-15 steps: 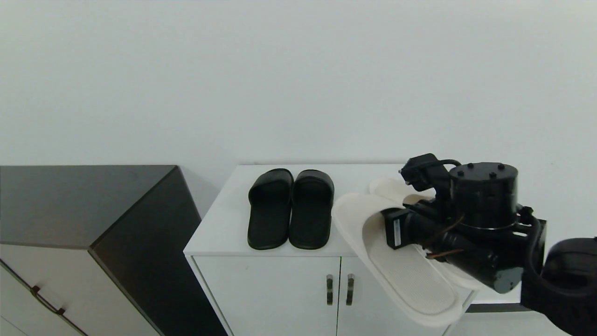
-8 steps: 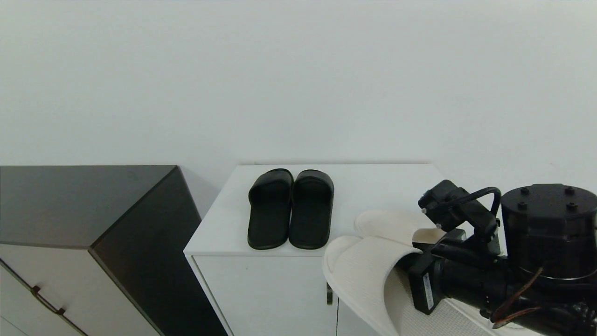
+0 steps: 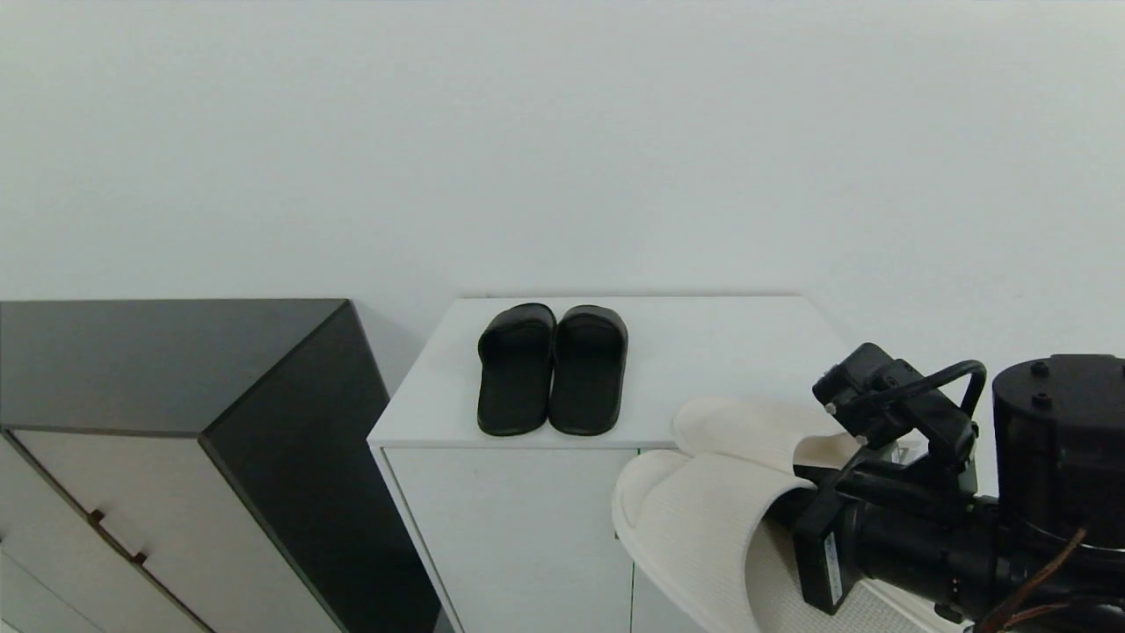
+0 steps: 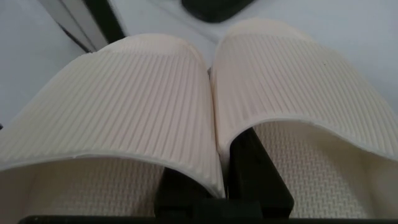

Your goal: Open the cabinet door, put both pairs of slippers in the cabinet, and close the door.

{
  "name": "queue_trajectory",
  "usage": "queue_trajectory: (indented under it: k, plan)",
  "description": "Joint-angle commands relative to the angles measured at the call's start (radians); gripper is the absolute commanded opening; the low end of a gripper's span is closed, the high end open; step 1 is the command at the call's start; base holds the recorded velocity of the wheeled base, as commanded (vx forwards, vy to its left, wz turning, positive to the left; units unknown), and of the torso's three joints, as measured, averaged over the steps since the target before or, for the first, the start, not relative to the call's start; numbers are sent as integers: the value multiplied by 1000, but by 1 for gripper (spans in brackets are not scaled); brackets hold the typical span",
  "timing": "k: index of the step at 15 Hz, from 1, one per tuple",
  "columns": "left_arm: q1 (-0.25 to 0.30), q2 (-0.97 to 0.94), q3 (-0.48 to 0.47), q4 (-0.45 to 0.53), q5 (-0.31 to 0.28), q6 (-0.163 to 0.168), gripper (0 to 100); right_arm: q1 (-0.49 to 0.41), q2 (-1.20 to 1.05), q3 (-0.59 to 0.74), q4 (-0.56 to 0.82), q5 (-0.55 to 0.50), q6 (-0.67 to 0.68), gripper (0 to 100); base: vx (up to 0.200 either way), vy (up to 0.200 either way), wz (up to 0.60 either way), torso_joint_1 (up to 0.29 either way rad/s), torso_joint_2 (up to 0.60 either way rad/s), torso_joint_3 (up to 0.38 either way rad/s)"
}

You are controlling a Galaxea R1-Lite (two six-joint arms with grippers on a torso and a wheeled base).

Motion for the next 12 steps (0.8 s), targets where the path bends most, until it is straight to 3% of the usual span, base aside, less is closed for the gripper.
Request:
queue_trajectory:
  k: [1,9,12]
  plan:
    - [1,2,0,1,0,0,0,-2,-9,6,-1,3,1,0,0,0,0,0,0,0]
    - [-1,2,0,1,0,0,0,0,-32,25,1,47,-2,0,0,0,0,0,0,0]
    - [1,2,0,1,0,1,0,0,-32,32,1,49,-2,0,0,-200,0,2,4,4]
